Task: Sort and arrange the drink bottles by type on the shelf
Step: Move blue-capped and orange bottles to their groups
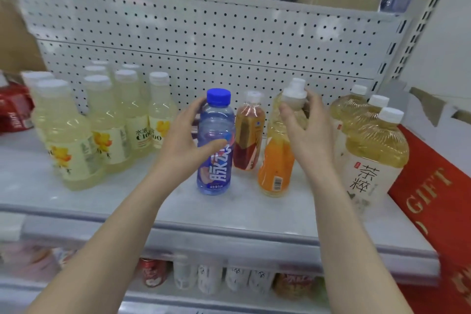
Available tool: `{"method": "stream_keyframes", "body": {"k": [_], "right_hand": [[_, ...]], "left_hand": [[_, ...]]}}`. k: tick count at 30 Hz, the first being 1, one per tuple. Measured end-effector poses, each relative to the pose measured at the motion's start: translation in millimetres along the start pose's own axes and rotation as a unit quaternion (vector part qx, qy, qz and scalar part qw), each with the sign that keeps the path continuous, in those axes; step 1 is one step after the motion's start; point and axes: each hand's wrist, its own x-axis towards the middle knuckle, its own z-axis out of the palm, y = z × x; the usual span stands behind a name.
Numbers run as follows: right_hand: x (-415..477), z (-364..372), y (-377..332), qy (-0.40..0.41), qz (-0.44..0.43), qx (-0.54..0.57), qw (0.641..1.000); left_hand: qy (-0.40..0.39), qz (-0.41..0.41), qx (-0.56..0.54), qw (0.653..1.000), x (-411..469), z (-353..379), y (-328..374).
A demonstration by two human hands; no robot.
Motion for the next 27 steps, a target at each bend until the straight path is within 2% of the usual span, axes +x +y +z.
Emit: {"method": "stream_keyframes", "body": {"k": [2, 4, 7, 10, 14, 21, 24, 27], "right_hand": [[-11.3, 4.8, 8.0, -0.042, 0.049, 0.076, 0.995], [-25.0, 9.7, 22.9, -0.091, 0.125, 0.155, 0.976], [-40.6, 17.5, 42.4, -0.140, 0.159, 0.152, 0.965], [-45.0, 22.9, 44.7, -0.120, 0.168, 0.170, 0.964], [-53.5, 22.4, 39.1, -0.115, 0.178, 0.233, 0.949], [-72.9, 30.6, 19.2, -0.179, 0.253, 0.447, 0.839], [-86.2, 47.2, 2.7, -0.229, 0.264, 0.469, 0.811], [-107.5, 65.1, -24.2, -0.277, 0.262, 0.458, 0.803]], "left_hand": [[-0.025, -0.065, -0.087, 0.994, -6.4, 5.0, -11.9], [-0.048, -0.108, -0.107, 0.987, -13.3, 13.1, -26.2], [-0.062, -0.128, -0.094, 0.985, -19.5, 22.4, -36.6], [-0.048, -0.127, -0.106, 0.985, -22.5, 25.2, -36.3], [0.004, -0.145, -0.178, 0.973, -41.0, 22.8, -26.5], [0.094, -0.193, -0.314, 0.925, -94.5, -11.9, -14.7], [0.144, -0.219, -0.336, 0.905, -120.4, -33.2, -15.1], [0.193, -0.243, -0.350, 0.884, -144.0, -61.5, -20.3]]}}
